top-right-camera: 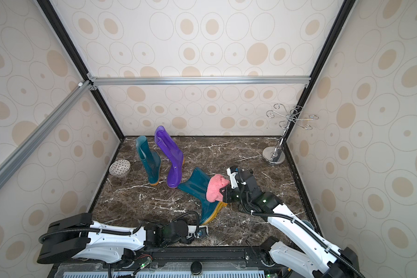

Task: Wipe the rubber boots with a cloth
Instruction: Wipe the dirt off the rubber boot.

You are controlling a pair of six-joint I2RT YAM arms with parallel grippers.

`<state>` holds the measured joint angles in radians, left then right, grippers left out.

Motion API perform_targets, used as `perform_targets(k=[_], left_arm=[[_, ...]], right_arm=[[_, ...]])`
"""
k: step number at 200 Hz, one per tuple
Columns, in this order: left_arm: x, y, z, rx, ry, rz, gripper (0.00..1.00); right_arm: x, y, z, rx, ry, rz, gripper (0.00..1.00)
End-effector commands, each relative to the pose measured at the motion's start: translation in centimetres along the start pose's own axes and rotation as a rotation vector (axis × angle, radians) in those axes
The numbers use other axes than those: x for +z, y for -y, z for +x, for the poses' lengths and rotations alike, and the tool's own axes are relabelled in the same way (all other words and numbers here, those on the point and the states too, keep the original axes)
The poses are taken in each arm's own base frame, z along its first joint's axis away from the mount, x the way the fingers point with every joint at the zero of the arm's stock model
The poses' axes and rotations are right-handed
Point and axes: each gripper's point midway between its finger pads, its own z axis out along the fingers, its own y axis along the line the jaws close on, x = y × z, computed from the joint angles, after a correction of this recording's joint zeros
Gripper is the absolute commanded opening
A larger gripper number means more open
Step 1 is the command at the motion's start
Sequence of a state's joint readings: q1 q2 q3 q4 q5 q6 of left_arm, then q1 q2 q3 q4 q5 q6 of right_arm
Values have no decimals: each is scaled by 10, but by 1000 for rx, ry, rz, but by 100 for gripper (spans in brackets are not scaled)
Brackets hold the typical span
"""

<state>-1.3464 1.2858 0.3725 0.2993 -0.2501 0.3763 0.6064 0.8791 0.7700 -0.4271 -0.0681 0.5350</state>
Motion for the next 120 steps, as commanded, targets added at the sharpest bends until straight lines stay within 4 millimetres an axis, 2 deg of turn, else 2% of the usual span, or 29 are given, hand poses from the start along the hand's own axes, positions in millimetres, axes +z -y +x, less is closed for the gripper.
perform_targets(k=[1,23,50,79,120], left_arm=[[-3,2,-22,36,87,20,0],[0,12,-27,44,96,66,0],[-3,23,-45,49,174,117,0],[-4,28,-56,72,217,142,0],[1,36,-66,107,242,177,0]], right_arm=[[-20,4,-29,20,150,43,0],[-19,-13,-35,35,100,-7,0],[-16,-37,-45,45,44,-78,0],[-15,-36,-49,54,29,-51,0],[-9,-27,-42,79,32,-32,0]])
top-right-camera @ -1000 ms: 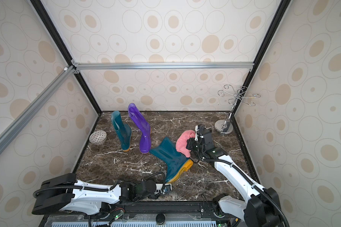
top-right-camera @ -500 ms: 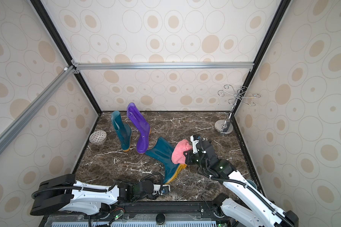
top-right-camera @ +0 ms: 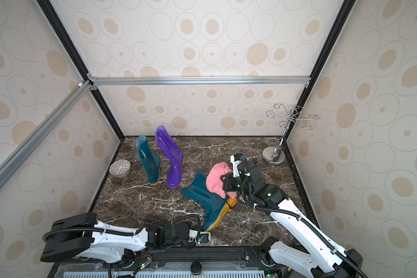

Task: Wipe the rubber boots with a cloth
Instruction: Wipe the dirt off the rubber boot.

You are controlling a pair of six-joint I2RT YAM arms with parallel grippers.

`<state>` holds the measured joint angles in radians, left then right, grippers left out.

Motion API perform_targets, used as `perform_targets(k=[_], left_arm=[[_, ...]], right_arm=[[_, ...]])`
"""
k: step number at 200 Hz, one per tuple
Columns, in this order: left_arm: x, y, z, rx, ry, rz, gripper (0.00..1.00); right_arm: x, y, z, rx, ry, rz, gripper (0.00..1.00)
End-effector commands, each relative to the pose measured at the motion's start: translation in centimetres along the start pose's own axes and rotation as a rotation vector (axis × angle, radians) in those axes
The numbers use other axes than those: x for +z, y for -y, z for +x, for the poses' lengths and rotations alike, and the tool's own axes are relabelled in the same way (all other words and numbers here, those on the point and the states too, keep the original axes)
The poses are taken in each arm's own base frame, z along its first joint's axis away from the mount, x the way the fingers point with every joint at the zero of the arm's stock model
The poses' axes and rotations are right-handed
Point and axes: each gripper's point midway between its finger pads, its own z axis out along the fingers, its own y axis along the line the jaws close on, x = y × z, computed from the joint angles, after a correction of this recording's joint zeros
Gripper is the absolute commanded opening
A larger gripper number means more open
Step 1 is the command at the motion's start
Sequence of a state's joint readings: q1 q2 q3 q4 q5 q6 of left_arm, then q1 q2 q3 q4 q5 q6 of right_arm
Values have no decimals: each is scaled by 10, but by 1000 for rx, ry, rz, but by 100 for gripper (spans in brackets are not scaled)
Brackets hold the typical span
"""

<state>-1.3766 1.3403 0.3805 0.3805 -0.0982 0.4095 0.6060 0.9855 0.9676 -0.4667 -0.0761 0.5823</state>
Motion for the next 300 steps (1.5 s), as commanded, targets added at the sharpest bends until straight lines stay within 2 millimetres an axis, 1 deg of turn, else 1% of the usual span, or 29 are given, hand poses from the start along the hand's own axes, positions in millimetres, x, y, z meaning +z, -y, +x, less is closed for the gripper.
perform_targets(k=[1,15,29,39,53,74,91,108,118,130,137,152,164,172,183,193,206,213,225,235,248,257,266,271,278,300], left_arm=[[4,3,-42,71,124,40,0],[7,7,-43,90,123,54,0],[8,8,-43,96,122,57,0],[7,7,-42,97,126,47,0],[5,8,-35,97,120,36,0],[4,13,-27,97,111,49,0],[5,14,-28,93,119,56,0],[7,16,-28,93,121,61,0],[8,17,-29,88,122,70,0],[8,20,-28,83,124,83,0],[8,21,-28,81,124,87,0],[9,22,-28,80,127,90,0],[9,22,-29,82,128,93,0],[9,22,-29,81,127,90,0],[9,22,-28,80,126,91,0],[9,22,-28,79,127,91,0],[9,23,-29,77,129,93,0],[9,22,-29,74,133,92,0],[9,23,-30,74,136,97,0],[9,24,-30,74,137,100,0],[10,25,-30,73,137,103,0],[10,25,-30,73,136,103,0],[10,25,-30,71,137,103,0],[10,25,-29,70,136,103,0],[9,24,-30,68,139,99,0],[8,21,-30,68,136,83,0]], right_arm=[[-1,2,5,35,-10,1,0],[8,-2,17,50,-74,-29,0],[17,0,37,66,-187,-25,0],[23,8,51,67,-255,13,0],[34,19,74,80,-329,34,0],[55,10,107,110,-471,-61,0],[72,11,123,78,-538,-44,0],[93,23,131,86,-554,14,0],[105,27,132,95,-542,31,0],[118,45,130,107,-511,126,0],[127,51,127,103,-486,155,0],[144,70,115,102,-397,248,0],[158,77,106,100,-349,276,0],[168,77,101,98,-324,279,0],[185,71,96,91,-305,240,0],[202,70,98,86,-302,227,0],[221,67,105,115,-332,203,0],[230,66,108,119,-334,195,0],[241,64,106,124,-313,187,0],[247,62,99,115,-278,189,0],[249,57,88,110,-243,179,0],[245,51,78,106,-211,162,0],[238,41,69,89,-192,122,0],[233,36,65,77,-187,108,0],[224,34,61,65,-184,114,0],[185,25,56,37,-171,76,0]])
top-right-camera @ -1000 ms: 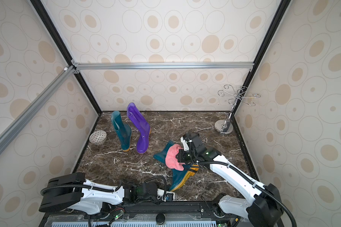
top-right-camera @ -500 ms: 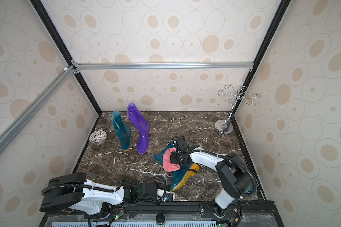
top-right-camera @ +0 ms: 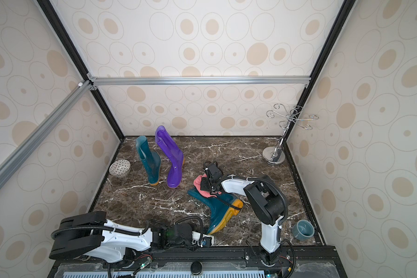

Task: Wipe the rubber boots with a cloth
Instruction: Wipe the dirt off the rubber boot.

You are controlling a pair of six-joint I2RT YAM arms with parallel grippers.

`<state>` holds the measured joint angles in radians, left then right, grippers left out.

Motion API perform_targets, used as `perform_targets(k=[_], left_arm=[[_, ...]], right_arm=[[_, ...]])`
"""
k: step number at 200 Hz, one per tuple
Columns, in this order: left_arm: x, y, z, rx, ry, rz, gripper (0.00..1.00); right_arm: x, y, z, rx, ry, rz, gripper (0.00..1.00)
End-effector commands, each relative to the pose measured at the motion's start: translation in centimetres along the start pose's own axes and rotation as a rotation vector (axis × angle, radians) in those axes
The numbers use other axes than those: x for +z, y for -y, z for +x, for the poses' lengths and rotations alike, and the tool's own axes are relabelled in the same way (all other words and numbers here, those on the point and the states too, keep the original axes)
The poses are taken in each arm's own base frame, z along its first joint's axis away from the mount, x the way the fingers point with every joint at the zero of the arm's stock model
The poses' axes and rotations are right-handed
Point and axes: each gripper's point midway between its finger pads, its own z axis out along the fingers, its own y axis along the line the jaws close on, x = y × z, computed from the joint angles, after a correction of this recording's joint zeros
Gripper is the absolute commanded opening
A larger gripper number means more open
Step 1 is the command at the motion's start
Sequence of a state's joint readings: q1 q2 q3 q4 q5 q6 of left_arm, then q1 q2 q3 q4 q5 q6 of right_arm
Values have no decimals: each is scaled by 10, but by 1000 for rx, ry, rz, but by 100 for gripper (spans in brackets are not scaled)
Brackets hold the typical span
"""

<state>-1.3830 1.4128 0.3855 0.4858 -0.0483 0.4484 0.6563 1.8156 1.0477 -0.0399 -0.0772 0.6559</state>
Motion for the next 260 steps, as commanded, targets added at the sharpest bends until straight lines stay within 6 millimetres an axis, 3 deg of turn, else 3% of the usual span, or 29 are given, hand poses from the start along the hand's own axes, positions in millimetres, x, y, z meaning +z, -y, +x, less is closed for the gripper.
perform_targets(k=[1,21,46,67,87,111,124,153,175,211,227,260], left_arm=[[-1,12,-18,28,76,51,0],[-1,9,-18,33,72,39,0],[-1,8,-20,34,70,38,0],[-1,7,-18,40,58,32,0],[-2,6,-18,44,55,30,0],[-1,6,-18,49,53,29,0],[0,6,-18,51,54,29,0],[-1,4,-19,50,54,22,0],[-4,2,-20,53,59,12,0],[-4,0,-20,61,60,0,0],[-5,0,-19,62,57,2,0],[-6,-1,-20,66,63,-3,0]], right_arm=[[-48,-22,-19,-30,114,-85,0],[-87,-15,-4,-53,81,-66,0],[-131,10,19,-54,75,-1,0],[-164,41,44,-40,42,105,0],[-210,70,45,-17,136,207,0],[-277,75,27,-59,285,240,0],[-306,66,15,-103,327,234,0],[-343,31,3,-177,302,134,0],[-341,5,6,-152,231,22,0],[-285,-51,24,-88,38,-245,0],[-254,-50,29,-93,-12,-205,0],[-179,-29,49,-98,-122,-106,0]])
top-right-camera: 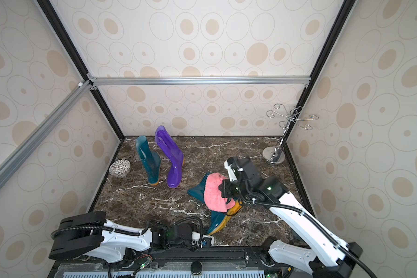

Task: Wipe the rubber boots with a cloth
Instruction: Wipe the dirt off the rubber boot.

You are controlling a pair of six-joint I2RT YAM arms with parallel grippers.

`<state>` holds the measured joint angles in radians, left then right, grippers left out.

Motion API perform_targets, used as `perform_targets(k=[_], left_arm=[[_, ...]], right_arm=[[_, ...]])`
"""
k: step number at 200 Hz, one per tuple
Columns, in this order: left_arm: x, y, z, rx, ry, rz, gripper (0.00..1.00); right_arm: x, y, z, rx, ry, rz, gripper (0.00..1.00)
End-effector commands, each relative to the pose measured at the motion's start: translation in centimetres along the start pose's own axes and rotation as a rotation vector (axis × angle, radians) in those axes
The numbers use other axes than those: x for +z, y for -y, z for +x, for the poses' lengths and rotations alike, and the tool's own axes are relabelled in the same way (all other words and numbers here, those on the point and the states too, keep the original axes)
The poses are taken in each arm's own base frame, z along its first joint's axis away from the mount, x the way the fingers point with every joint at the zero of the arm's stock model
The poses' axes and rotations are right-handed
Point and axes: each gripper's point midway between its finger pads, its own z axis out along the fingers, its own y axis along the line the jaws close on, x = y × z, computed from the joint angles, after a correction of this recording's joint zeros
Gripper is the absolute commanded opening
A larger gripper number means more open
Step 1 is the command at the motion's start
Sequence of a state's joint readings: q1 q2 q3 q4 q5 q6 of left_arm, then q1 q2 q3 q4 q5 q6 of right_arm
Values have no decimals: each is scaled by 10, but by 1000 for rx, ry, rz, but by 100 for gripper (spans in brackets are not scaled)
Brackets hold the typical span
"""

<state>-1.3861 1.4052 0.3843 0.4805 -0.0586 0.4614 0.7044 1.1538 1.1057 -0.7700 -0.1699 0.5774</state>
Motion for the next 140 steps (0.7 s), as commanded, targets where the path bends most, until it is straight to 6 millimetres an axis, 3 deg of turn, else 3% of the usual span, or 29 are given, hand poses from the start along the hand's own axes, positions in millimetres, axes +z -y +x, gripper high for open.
perform_targets(k=[1,42,75,102,140], left_arm=[[-5,0,-20,52,66,4,0],[-3,1,-21,54,67,10,0],[-3,2,-20,50,65,13,0],[-4,3,-20,44,72,16,0],[-1,4,-19,40,67,24,0]], right_arm=[[38,2,6,18,-41,-15,0],[121,5,10,-15,-124,-10,0],[174,3,1,8,-119,-34,0],[185,6,-25,12,-15,14,0],[178,39,-77,67,181,128,0]])
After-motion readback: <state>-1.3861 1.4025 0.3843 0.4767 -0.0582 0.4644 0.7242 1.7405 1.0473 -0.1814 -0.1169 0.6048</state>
